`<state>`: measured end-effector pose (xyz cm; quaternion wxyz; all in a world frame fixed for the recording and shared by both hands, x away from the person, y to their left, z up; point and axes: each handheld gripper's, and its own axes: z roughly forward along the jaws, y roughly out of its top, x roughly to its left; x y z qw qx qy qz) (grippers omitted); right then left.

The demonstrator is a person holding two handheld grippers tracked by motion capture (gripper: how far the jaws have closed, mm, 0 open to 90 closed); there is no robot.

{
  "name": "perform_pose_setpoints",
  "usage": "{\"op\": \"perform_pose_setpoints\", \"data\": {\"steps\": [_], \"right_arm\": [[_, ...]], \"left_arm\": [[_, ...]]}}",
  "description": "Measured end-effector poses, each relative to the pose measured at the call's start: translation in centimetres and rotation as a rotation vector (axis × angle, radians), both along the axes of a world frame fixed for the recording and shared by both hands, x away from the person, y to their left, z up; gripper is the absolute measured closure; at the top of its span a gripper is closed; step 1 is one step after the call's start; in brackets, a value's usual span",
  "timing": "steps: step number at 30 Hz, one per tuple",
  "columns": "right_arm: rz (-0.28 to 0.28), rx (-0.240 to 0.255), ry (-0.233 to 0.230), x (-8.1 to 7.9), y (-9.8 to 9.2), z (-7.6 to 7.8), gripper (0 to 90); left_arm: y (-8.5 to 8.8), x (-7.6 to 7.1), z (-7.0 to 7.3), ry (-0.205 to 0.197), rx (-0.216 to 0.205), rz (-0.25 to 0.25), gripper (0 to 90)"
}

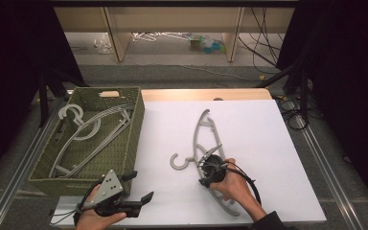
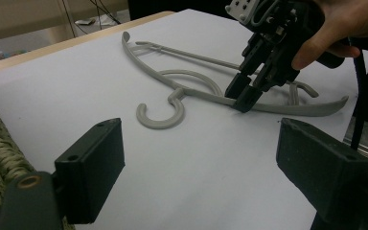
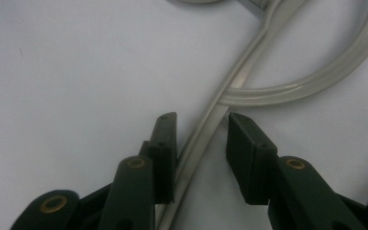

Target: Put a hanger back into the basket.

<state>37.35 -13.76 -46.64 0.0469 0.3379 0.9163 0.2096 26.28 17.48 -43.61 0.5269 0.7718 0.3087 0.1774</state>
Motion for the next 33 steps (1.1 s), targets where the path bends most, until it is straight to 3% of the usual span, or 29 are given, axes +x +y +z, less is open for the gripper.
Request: {"op": "perform_pose_setpoints", "data": {"steps": [4, 6, 11, 16, 21, 26, 33], "right_arm": [[0.036, -0.035, 0.002, 0.2, 0.3, 0.1, 67.4], [0.052, -0.029, 0.007, 0.4, 0.1, 0.1, 69.0], [0.081, -0.034, 0.017, 0.6, -0.5, 0.3, 81.2], [0.196, -0.082, 0.002, 0.5, -0.4, 0.5, 81.4], [0.233, -0.104, -0.004, 0.7, -0.1, 0.5, 78.5], [0.235, -0.111, 0.028, 1.2, 0.2, 0.5, 77.6], [0.273, -0.164, 0.020, 1.1, 0.8, 0.7, 79.5]], "left_arm": [[0.1, 0.0, 0.0, 0.004, -0.003, 0.002, 17.0], [0.1, 0.0, 0.0, 0.005, -0.007, 0.005, 17.2], [0.3, 0.0, 0.0, 0.005, -0.010, 0.006, 17.9], [0.3, 0.1, 0.0, 0.005, -0.010, 0.006, 18.3], [0.1, 0.1, 0.0, 0.007, -0.009, 0.003, 18.4], [0.1, 0.2, 0.0, 0.007, -0.007, 0.001, 18.4], [-0.1, 0.2, 0.0, 0.002, -0.001, -0.006, 18.8]]}}
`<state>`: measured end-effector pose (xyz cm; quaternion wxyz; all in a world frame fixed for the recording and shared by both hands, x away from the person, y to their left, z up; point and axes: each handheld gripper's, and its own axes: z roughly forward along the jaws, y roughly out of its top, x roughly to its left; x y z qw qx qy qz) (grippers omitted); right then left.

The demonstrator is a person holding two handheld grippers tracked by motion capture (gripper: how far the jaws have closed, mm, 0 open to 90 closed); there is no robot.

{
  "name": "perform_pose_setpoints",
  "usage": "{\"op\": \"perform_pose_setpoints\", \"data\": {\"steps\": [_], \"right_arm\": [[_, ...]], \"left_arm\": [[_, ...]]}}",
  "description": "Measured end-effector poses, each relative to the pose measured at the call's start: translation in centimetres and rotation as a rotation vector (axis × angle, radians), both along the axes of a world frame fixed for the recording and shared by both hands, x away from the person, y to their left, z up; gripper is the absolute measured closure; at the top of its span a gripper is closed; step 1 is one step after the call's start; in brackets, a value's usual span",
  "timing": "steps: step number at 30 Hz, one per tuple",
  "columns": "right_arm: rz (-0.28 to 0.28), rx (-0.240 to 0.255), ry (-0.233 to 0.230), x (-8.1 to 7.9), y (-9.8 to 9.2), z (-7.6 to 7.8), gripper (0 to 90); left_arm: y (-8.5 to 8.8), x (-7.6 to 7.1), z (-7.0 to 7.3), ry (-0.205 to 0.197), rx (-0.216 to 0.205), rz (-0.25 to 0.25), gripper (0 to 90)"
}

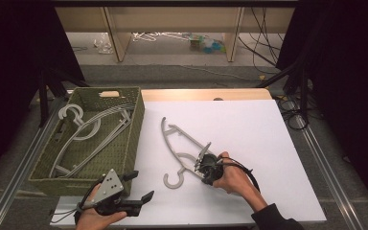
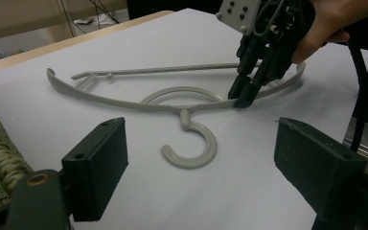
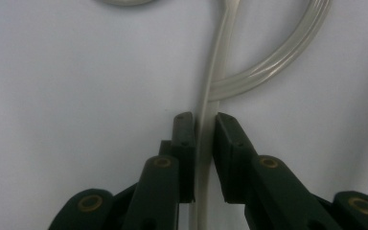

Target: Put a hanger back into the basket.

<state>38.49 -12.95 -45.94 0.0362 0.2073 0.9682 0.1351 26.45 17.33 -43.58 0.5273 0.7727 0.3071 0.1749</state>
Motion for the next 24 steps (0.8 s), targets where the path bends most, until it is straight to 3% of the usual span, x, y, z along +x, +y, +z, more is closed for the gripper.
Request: {"op": "perform_pose_setpoints", "data": {"steps": [5, 8, 11, 13, 17, 19, 24], "right_arm": [[0.046, -0.001, 0.012, -0.3, -0.6, 0.3, 81.7], [0.107, 0.024, 0.027, -0.7, -1.4, 1.1, 81.7], [0.130, 0.047, 0.049, -1.6, -2.1, 2.0, 81.7], [0.160, 0.070, 0.065, -2.1, -2.6, 2.3, 81.7], [0.182, 0.092, 0.085, -2.9, -3.4, 2.9, 81.7], [0.192, 0.103, 0.091, -3.1, -3.7, 3.1, 81.7], [0.216, 0.103, 0.093, -3.7, -4.3, 3.5, 81.6]], "left_arm": [[-0.7, 0.1, 0.2, -0.031, 0.041, -0.029, 20.2], [-1.2, 0.2, 0.5, -0.054, 0.088, -0.048, 22.8], [-2.3, 0.6, 0.5, -0.055, 0.117, -0.077, 23.4], [-3.0, 1.1, 0.6, -0.052, 0.178, -0.099, 24.1], [-4.8, 2.1, 0.2, -0.040, 0.227, -0.153, 26.4], [-5.5, 2.8, 0.2, -0.052, 0.278, -0.181, 27.5], [-6.5, 4.3, 0.0, -0.059, 0.310, -0.204, 31.8]]}}
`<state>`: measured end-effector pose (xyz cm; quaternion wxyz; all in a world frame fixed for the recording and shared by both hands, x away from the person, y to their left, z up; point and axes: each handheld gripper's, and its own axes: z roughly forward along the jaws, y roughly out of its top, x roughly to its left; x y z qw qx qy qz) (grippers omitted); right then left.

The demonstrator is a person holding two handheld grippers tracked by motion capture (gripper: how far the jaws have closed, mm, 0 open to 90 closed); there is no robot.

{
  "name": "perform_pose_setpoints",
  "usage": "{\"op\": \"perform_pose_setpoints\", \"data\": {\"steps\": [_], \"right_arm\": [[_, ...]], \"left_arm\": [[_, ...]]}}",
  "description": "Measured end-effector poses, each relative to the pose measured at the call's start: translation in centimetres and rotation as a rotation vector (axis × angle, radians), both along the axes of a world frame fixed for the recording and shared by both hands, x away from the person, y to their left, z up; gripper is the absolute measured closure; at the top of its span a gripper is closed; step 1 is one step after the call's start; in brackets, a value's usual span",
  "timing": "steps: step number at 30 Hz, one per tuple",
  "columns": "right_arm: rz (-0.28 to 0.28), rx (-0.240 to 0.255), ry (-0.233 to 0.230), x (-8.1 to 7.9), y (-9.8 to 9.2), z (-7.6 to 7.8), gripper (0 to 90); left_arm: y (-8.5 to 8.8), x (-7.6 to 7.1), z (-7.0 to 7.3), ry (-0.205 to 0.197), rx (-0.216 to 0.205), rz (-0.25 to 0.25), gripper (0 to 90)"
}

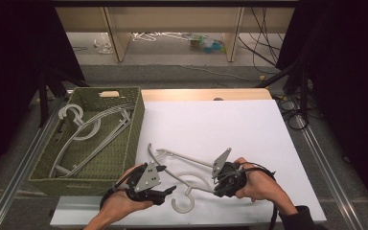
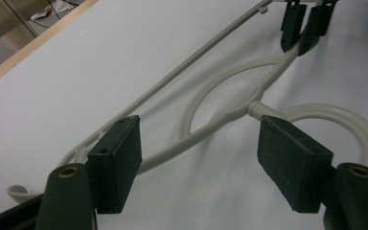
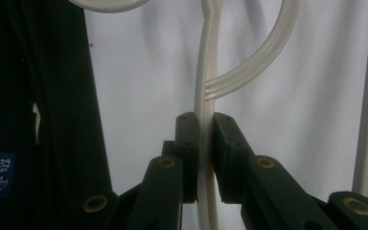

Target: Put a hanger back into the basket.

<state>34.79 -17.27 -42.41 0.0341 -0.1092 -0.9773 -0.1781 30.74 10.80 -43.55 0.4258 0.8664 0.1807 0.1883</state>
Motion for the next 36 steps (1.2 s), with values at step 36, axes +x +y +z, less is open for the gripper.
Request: {"op": "perform_pose_setpoints", "data": {"steps": [36], "right_arm": [[0.061, 0.015, -0.061, -0.6, -0.8, 1.8, 81.0]], "left_arm": [[-4.6, 2.5, -0.9, -0.140, 0.349, -0.285, 66.6]]}}
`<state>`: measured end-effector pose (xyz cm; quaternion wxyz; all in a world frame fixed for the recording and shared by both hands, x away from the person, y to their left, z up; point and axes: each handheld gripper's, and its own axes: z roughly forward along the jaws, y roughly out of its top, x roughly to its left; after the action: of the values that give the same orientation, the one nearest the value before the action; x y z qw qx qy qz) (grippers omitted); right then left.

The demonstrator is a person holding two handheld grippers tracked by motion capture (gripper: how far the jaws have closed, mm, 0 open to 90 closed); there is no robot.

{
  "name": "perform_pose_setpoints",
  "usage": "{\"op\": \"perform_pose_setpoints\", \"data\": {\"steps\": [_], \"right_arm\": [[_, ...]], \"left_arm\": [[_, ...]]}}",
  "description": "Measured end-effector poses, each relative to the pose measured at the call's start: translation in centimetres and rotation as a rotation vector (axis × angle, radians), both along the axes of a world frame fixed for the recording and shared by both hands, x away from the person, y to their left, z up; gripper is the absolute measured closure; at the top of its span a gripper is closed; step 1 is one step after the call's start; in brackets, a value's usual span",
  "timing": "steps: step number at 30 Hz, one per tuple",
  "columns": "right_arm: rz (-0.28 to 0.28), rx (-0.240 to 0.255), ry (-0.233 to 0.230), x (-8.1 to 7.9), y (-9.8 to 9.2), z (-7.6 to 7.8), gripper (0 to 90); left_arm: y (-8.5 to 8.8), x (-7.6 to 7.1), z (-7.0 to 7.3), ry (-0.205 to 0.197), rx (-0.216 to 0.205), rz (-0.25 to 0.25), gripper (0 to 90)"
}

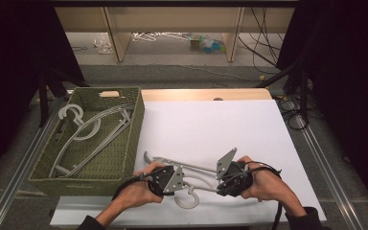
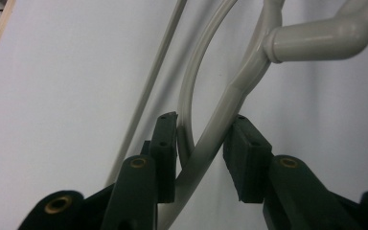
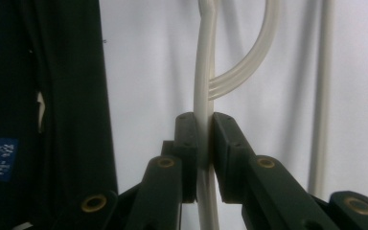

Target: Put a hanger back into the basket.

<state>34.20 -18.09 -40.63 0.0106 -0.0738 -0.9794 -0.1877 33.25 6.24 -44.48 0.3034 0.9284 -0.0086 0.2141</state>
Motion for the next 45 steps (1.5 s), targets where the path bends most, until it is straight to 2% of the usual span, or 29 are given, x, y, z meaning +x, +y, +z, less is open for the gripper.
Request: {"op": "perform_pose_setpoints", "data": {"steps": [2, 3, 8, 9, 10, 11, 14, 15, 16, 18, 20, 23, 24, 25, 26, 30, 31, 34, 35, 36, 38, 39, 40, 41, 42, 44, 45], "right_arm": [[-0.008, 0.021, -0.025, 0.2, -0.4, 0.3, 79.2], [-0.029, 0.029, -0.035, 0.3, -0.6, 0.4, 77.9], [-0.120, 0.045, -0.116, 1.0, -1.5, 1.1, 65.9], [-0.138, 0.059, -0.135, 1.0, -1.6, 1.3, 62.8], [-0.155, 0.067, -0.146, 1.1, -1.7, 1.4, 60.8], [-0.170, 0.075, -0.160, 1.2, -1.8, 1.5, 57.6], [-0.244, 0.117, -0.203, 1.5, -2.1, 1.9, 48.9], [-0.277, 0.112, -0.194, 1.5, -2.2, 2.1, 45.9], [-0.299, 0.127, -0.210, 1.6, -2.3, 2.2, 43.0], [-0.351, 0.158, -0.214, 1.5, -2.5, 2.5, 42.3], [-0.376, 0.167, -0.213, 1.4, -2.8, 2.9, 40.1], [-0.402, 0.198, -0.217, 1.3, -3.0, 3.0, 39.3], [-0.419, 0.200, -0.238, 1.1, -3.1, 3.0, 39.0], [-0.425, 0.204, -0.238, 1.0, -3.2, 3.0, 38.7], [-0.423, 0.215, -0.222, 0.9, -3.4, 3.1, 38.7], [-0.438, 0.252, -0.209, 0.1, -4.0, 2.8, 38.0], [-0.426, 0.254, -0.192, 0.0, -4.2, 2.8, 37.8], [-0.444, 0.295, -0.203, -0.5, -4.5, 2.2, 36.2], [-0.446, 0.299, -0.180, -0.7, -4.5, 2.1, 35.2], [-0.438, 0.305, -0.181, -0.7, -4.6, 2.0, 34.6], [-0.461, 0.325, -0.190, -0.8, -4.8, 1.7, 34.1], [-0.444, 0.331, -0.195, -0.7, -5.0, 1.6, 33.9], [-0.470, 0.337, -0.186, -1.0, -5.0, 1.5, 33.9], [-0.474, 0.358, -0.207, -1.1, -5.1, 1.2, 33.8], [-0.481, 0.351, -0.186, -1.2, -5.3, 1.2, 33.7], [-0.486, 0.359, -0.194, -1.4, -5.4, 0.7, 32.6], [-0.476, 0.348, -0.180, -1.5, -5.5, 0.7, 32.1]], "left_arm": [[0.0, 0.0, 0.4, 0.015, -0.015, -0.013, 68.5], [0.0, 0.0, 0.7, 0.030, -0.021, -0.020, 69.8], [-0.4, -0.3, 1.8, 0.056, -0.032, -0.005, 75.5], [-0.5, -0.3, 1.9, 0.079, -0.042, 0.000, 76.2], [-0.6, -0.3, 2.0, 0.094, -0.071, 0.028, 76.5], [-0.6, -0.1, 2.2, 0.108, -0.071, 0.013, 77.0], [-0.4, 0.4, 2.5, 0.159, -0.123, 0.029, 78.4], [-0.2, 0.7, 2.5, 0.193, -0.155, 0.052, 78.6], [0.1, 0.6, 2.6, 0.205, -0.175, 0.130, 78.7], [0.6, 1.0, 2.6, 0.246, -0.204, 0.160, 78.7], [1.0, 1.4, 2.6, 0.291, -0.232, 0.196, 78.7], [1.6, 1.7, 2.9, 0.338, -0.266, 0.233, 78.7], [1.7, 1.8, 3.0, 0.348, -0.276, 0.247, 78.7], [2.0, 1.9, 3.2, 0.362, -0.286, 0.253, 78.7], [2.1, 1.9, 3.3, 0.385, -0.319, 0.274, 78.7], [2.9, 2.0, 4.1, 0.443, -0.391, 0.315, 78.7], [3.1, 2.0, 4.3, 0.447, -0.404, 0.321, 78.7], [3.7, 2.0, 4.9, 0.473, -0.459, 0.342, 78.7], [3.9, 1.9, 5.1, 0.479, -0.474, 0.351, 78.7], [4.1, 1.8, 5.3, 0.484, -0.492, 0.357, 78.7], [4.5, 1.7, 5.9, 0.490, -0.521, 0.364, 78.7], [4.8, 1.7, 6.1, 0.494, -0.538, 0.369, 78.7], [5.1, 1.6, 6.4, 0.496, -0.552, 0.373, 78.7], [5.3, 1.5, 6.7, 0.506, -0.569, 0.371, 78.8], [5.6, 1.4, 7.0, 0.515, -0.589, 0.374, 78.7], [6.2, 1.2, 7.6, 0.511, -0.609, 0.372, 78.7], [6.4, 1.0, 8.0, 0.506, -0.621, 0.384, 78.7]]}}
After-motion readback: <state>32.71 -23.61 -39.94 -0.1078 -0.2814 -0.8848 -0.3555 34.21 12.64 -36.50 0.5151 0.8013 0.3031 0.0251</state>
